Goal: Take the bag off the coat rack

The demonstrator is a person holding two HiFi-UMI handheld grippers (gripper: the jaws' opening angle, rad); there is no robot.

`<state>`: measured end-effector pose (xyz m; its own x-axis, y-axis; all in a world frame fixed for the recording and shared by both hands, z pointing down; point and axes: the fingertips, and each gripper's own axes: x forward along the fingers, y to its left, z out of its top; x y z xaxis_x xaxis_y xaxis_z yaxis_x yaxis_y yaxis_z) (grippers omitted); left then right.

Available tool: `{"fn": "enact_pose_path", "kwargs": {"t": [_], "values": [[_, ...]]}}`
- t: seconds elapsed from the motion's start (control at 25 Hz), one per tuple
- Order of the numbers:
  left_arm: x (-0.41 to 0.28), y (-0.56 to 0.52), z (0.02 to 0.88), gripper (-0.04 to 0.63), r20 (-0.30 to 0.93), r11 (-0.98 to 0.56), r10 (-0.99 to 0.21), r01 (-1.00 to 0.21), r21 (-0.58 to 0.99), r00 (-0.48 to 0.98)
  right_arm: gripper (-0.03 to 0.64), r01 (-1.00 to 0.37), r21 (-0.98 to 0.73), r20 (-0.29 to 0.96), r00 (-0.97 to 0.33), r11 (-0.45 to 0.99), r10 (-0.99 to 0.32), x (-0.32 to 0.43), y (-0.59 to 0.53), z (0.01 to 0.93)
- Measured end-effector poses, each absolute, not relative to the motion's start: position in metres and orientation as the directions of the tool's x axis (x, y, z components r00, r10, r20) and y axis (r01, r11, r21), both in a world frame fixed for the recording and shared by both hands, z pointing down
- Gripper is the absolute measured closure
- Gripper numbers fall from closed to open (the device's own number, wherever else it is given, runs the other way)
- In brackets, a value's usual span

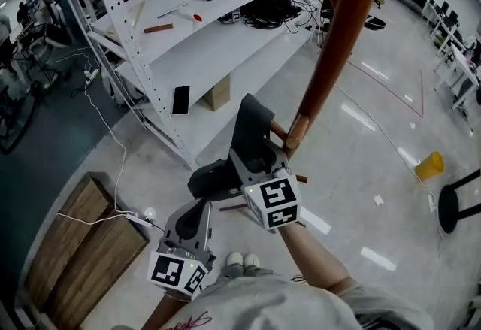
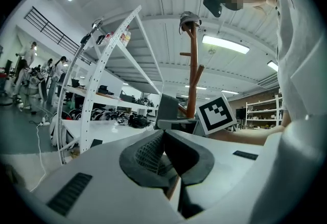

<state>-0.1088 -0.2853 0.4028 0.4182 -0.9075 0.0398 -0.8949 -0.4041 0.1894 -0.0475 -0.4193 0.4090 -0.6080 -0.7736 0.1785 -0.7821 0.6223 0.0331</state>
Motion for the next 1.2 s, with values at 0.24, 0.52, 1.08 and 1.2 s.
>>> {"fn": "enact_pose_path", "kwargs": {"t": [0.24, 0.52, 1.08, 1.2], "values": [[-0.129, -0.287, 0.406, 0.577, 0.065, -0.352, -0.927, -0.918, 0.183, 0.369, 0.514, -0.777, 0.096, 0.138, -0.609, 0.622, -0.781, -0.057, -0.429, 0.402], [-0.141, -0.285, 0.409, 0.577, 0.083, -0.326, -0.936, -0.93, 0.172, 0.343, 0.569, -0.769, 0.137, 0.064, -0.622, 0.624, -0.78, -0.06, -0.426, 0.394], [-0.153, -0.271, 0.394, 0.577, 0.039, -0.282, -0.956, -0.946, 0.157, 0.291, 0.578, -0.729, 0.198, -0.002, -0.669, 0.655, -0.743, -0.069, -0.421, 0.349], [-0.157, -0.265, 0.394, 0.577, 0.035, -0.265, -0.961, -0.952, 0.156, 0.273, 0.578, -0.714, 0.214, -0.033, -0.687, 0.666, -0.726, -0.075, -0.416, 0.33]]}}
